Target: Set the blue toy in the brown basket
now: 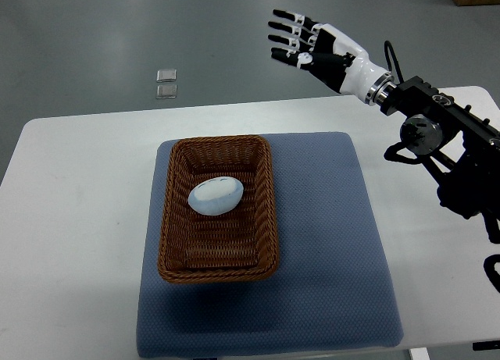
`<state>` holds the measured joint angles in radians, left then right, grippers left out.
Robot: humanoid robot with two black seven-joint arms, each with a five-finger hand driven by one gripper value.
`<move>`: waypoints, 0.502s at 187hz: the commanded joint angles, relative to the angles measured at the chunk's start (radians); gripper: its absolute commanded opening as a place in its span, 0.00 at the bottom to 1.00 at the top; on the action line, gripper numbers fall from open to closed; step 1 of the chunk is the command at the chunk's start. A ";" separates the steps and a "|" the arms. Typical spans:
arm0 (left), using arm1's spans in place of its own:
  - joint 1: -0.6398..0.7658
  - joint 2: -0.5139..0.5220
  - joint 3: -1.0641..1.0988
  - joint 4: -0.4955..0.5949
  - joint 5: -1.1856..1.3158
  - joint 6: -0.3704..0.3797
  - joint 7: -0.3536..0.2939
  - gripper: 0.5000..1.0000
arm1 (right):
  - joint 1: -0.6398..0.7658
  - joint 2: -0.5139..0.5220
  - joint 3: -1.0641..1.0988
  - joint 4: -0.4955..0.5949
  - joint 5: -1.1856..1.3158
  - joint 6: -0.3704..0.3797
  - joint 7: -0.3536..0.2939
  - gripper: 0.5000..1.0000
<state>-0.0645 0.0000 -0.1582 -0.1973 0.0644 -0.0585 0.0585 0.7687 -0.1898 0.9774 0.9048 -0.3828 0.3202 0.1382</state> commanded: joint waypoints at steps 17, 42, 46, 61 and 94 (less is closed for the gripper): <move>0.000 0.000 0.000 -0.001 0.000 0.000 0.000 1.00 | -0.074 0.067 0.052 -0.061 0.295 0.003 0.004 0.81; 0.000 0.000 0.000 -0.002 0.000 0.000 0.000 1.00 | -0.098 0.072 0.050 -0.107 0.338 0.005 0.064 0.81; 0.000 0.000 0.000 -0.002 0.000 0.000 0.000 1.00 | -0.098 0.075 0.049 -0.127 0.338 0.007 0.070 0.81; 0.000 0.000 -0.001 -0.001 0.000 0.000 0.000 1.00 | -0.098 0.104 0.052 -0.182 0.340 0.013 0.077 0.81; 0.000 0.000 -0.001 0.001 0.000 0.000 0.000 1.00 | -0.098 0.115 0.052 -0.245 0.340 0.019 0.078 0.81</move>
<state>-0.0646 0.0000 -0.1587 -0.1969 0.0644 -0.0588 0.0581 0.6705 -0.0781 1.0288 0.6860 -0.0432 0.3360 0.2155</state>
